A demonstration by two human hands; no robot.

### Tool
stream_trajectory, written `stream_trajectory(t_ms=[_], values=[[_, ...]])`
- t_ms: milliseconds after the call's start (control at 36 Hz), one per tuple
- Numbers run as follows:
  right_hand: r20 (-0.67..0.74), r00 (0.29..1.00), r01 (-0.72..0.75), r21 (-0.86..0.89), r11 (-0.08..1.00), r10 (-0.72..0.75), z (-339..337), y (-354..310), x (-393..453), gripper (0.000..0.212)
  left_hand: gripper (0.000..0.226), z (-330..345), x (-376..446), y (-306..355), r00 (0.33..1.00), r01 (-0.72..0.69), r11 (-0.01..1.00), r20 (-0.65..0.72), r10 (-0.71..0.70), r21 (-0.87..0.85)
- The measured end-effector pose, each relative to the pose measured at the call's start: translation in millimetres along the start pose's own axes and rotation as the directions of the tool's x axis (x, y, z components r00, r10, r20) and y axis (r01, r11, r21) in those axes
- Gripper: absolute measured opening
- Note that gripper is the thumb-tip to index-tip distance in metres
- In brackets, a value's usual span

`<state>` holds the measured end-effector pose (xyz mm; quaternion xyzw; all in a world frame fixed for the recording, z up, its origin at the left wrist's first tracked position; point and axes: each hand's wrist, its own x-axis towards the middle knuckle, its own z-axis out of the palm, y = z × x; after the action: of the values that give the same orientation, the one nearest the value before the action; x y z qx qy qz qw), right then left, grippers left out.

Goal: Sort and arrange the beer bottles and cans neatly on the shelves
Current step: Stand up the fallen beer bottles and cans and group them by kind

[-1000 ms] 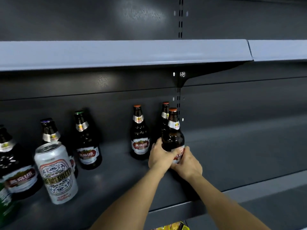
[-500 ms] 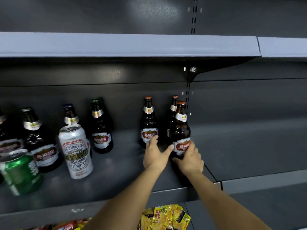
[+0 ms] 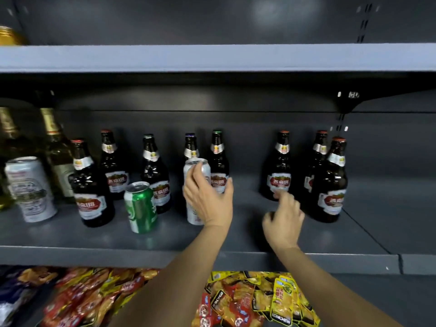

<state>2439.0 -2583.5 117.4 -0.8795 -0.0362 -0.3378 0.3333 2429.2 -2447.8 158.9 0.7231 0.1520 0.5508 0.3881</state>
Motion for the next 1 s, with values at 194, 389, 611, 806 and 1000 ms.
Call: stream_trajectory(t_ms=[194,389,611,806,1000], values=[[0.355,0.931,-0.11,0.048,0.993,0.086,46.7,-49.5,-1.1,0.06,0.093,-14.5,19.0,-48.6,0.969,0.198,0.98,0.152,-0.195,-0.005],[0.476,0.87,-0.129,-0.032,0.991,0.129,69.5,-76.1,2.7,0.06,0.075,-16.5,20.3,-71.6,0.903,0.293,0.955,0.338,-0.265,-0.034],[0.474,0.862,-0.122,-0.149,0.981,0.179,71.2,-64.2,36.9,0.059,0.073,-16.8,20.2,-71.7,0.918,0.315,0.945,0.282,-0.28,-0.087],[0.496,0.844,-0.168,-0.119,0.978,0.206,83.7,-58.7,43.8,0.063,0.072,-21.1,24.9,-78.2,0.917,0.295,0.953,0.302,-0.261,-0.072],[0.531,0.83,-0.102,-0.152,0.983,0.169,87.5,-62.2,40.5,0.057,0.075,-28.8,28.7,-76.8,0.921,0.346,0.938,0.2,-0.334,-0.027]])
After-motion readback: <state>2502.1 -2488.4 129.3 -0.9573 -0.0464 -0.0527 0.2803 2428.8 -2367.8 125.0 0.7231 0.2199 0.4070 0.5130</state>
